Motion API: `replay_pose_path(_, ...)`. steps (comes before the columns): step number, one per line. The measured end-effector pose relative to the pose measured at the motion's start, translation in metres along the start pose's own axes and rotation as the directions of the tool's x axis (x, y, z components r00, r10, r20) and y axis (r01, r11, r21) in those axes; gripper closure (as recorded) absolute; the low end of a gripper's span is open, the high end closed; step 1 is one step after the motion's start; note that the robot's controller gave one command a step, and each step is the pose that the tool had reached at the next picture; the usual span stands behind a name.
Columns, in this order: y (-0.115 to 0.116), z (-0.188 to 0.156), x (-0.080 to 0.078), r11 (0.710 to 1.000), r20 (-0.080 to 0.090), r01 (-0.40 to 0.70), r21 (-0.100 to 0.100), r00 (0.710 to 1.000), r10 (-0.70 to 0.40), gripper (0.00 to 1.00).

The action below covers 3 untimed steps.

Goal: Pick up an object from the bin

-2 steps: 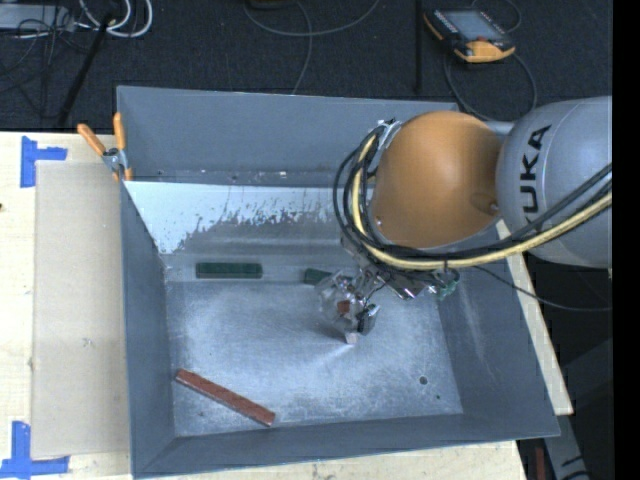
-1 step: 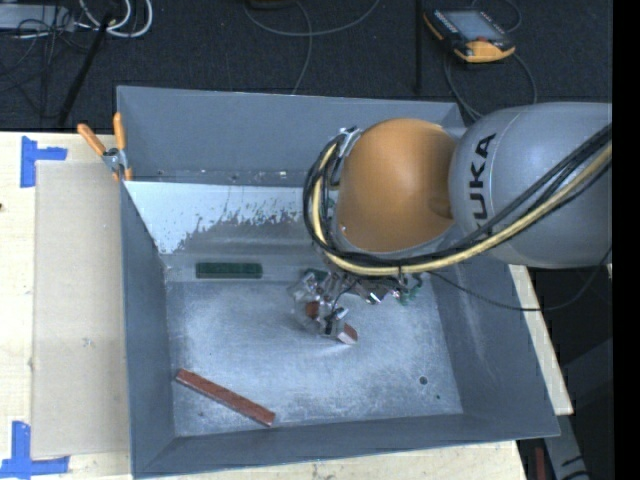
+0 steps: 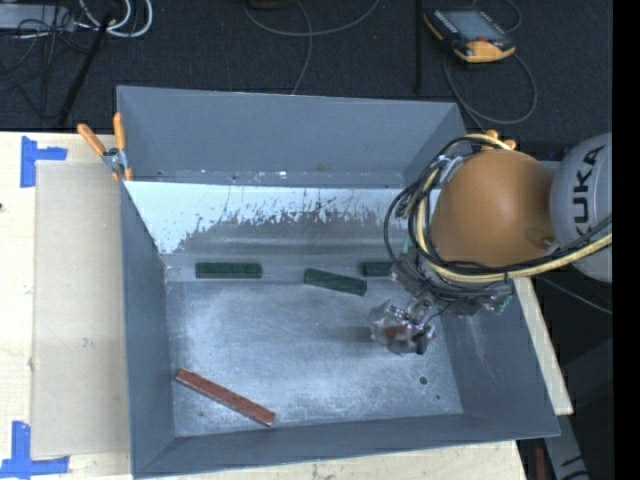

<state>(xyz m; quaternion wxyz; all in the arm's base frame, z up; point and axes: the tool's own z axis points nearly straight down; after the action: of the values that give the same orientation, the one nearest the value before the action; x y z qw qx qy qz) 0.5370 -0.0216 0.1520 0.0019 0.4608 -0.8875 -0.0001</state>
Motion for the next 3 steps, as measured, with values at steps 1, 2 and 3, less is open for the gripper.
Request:
replay_pose_path(1,0.056,-0.03,-0.08,1.0,0.01,-0.001,0.001,1.0,0.001,1.0)
replay_pose_path(2,0.053,-0.029,-0.076,1.0,0.005,-0.009,0.001,1.0,0.009,0.0)
replay_pose_path(3,0.035,0.035,-0.003,0.999,-0.005,-0.038,-0.005,0.999,0.038,0.0)
